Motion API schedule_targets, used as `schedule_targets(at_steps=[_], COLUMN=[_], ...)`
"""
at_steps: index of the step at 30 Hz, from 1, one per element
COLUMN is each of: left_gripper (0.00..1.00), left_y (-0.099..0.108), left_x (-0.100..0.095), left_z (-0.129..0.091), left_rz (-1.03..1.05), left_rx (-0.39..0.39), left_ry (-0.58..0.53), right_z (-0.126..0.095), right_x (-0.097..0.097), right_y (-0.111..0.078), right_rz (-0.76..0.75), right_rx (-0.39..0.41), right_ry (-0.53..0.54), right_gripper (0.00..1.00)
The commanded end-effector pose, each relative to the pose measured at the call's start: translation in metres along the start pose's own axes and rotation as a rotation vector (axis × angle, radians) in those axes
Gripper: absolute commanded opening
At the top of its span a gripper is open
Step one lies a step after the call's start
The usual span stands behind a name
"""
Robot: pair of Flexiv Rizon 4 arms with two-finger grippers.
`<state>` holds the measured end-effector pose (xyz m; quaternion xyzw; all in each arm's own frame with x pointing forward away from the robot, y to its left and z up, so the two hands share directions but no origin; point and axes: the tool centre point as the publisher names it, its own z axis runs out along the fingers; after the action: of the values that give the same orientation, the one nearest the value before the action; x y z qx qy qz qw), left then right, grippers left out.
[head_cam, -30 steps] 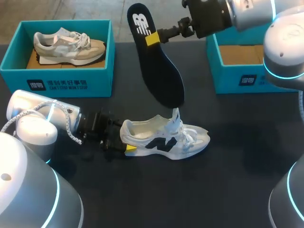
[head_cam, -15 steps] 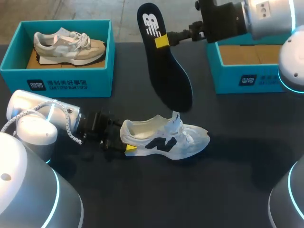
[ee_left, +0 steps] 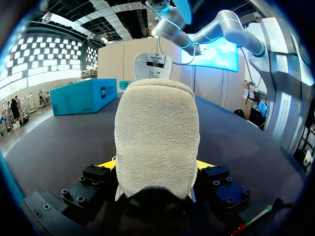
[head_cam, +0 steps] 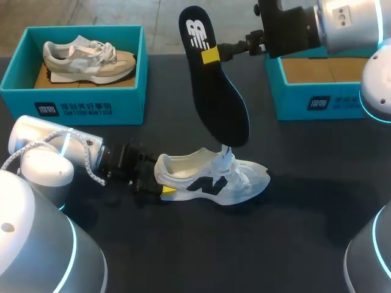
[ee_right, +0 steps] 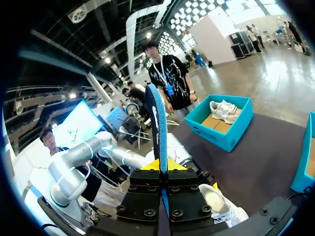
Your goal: Take the shoe out of the shoebox, open the shoe tongue, remove and reinsert the insole, then place the shoe into the shoebox
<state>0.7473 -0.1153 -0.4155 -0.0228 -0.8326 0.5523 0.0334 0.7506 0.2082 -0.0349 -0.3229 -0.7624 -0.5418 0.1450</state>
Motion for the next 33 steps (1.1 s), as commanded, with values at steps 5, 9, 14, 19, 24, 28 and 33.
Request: schedule_targets(at_steps=[5, 9, 14, 19, 24, 28, 33], left_gripper=[0.0, 0.0, 0.0, 0.0, 0.0, 0.0, 0.0], left_y=[0.003, 0.003, 0.003, 0.003, 0.003, 0.003, 0.003], left_x=[0.001, 0.001, 0.001, 0.001, 0.001, 0.001, 0.001], left_z=[0.0, 0.0, 0.0, 0.0, 0.0, 0.0, 0.0], left_rz=[0.0, 0.0, 0.0, 0.0, 0.0, 0.0, 0.0], left_rx=[-0.003, -0.003, -0.003, -0.003, -0.003, -0.003, -0.003], left_ry=[-0.001, -0.001, -0.001, -0.001, -0.001, -0.001, -0.001], right_z=[-0.02, -0.035, -0.052, -0.071, -0.089, -0.098, -0.103], right_x=[0.001, 0.007, 0.018, 0.029, 0.04, 0.047, 0.054], right_y=[-0.003, -0.005, -0.012, -0.016, -0.018, -0.02, -0.021], right_rz=[0.049, 0.067, 0.105, 0.126, 0.136, 0.145, 0.143], right_rx=[0.036, 0.06, 0.079, 0.048, 0.02, 0.001, -0.007], right_ry=[-0.038, -0.072, -0.117, -0.154, -0.174, -0.171, -0.164], right_gripper=[0.0, 0.0, 0.0, 0.0, 0.0, 0.0, 0.0])
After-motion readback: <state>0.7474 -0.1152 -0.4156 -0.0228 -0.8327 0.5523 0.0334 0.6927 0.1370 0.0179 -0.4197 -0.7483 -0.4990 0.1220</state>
